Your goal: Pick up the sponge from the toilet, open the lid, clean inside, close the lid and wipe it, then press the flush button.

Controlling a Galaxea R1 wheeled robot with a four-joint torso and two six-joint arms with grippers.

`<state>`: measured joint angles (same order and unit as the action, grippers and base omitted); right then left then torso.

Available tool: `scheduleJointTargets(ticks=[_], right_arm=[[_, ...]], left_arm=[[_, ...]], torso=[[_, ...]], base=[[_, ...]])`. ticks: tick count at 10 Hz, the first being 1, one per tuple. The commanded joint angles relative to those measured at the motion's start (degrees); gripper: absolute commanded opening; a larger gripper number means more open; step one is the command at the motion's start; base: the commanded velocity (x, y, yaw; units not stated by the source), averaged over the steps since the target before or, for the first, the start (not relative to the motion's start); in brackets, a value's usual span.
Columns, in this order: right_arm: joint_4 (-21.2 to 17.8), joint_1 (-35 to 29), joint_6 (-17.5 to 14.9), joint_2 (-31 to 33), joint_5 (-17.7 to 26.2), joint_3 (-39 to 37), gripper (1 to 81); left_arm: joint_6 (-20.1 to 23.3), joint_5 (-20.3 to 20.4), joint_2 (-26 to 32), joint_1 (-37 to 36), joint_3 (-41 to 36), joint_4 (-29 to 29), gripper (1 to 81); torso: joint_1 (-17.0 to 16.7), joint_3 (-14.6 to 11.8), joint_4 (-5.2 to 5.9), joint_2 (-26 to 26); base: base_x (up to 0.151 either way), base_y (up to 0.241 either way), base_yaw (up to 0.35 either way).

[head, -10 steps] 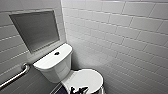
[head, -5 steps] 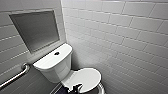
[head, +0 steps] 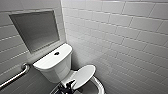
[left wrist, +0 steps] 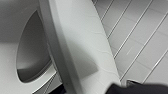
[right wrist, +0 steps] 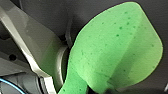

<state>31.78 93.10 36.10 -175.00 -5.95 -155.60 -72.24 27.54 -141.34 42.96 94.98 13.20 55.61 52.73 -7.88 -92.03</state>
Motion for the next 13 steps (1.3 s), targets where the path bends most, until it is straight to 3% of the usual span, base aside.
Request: scheduleJointTargets(ticks=[1,4,6,9,11,12,13], right_arm=[[-0.3,-1.9,0.1,-0.3,-0.1,0.4,1.0],[-0.3,-1.7,0.1,-0.3,-0.1,0.4,1.0],[-0.3,-1.4,0.1,-0.5,-0.1,0.4,1.0],[-0.3,-1.2,0.1,-0.6,-0.2,0.5,1.0],[-0.3,-1.1,0.0,-0.9,-0.2,0.5,1.0],[-0.3,-1.1,0.0,-1.1,-0.2,0.5,1.0],[-0.7,-1.2,0.1,-0.9,-0.3,0.2,1.0]], left_arm=[[-2.5,5.8,4.7,-8.1,0.7,-0.8,81.1],[-6.0,6.5,7.4,-8.4,1.4,-0.6,81.1],[-9.4,9.5,10.5,-8.4,3.5,-0.7,81.1],[-18.0,10.2,14.0,-8.6,8.1,-1.0,81.1],[-19.3,11.1,15.0,-8.7,8.8,-1.4,81.1],[-19.2,11.0,15.1,-8.1,8.7,-2.7,81.1],[-19.3,10.8,14.9,-7.1,8.4,-10.4,81.1]], torso=[[0.0,0.0,0.0,0.0],[0.0,0.0,0.0,0.0],[0.0,0.0,-0.02,0.0],[0.0,0.0,-0.02,0.0],[0.0,0.0,-0.02,0.0],[0.0,0.0,-0.02,0.0],[0.0,0.0,-0.02,0.0]], base=[[0.0,0.0,0.0],[0.0,0.0,0.0],[0.0,0.0,0.0],[0.0,0.0,0.0],[0.0,0.0,0.0],[0.0,0.0,0.0],[0.0,0.0,0.0]])
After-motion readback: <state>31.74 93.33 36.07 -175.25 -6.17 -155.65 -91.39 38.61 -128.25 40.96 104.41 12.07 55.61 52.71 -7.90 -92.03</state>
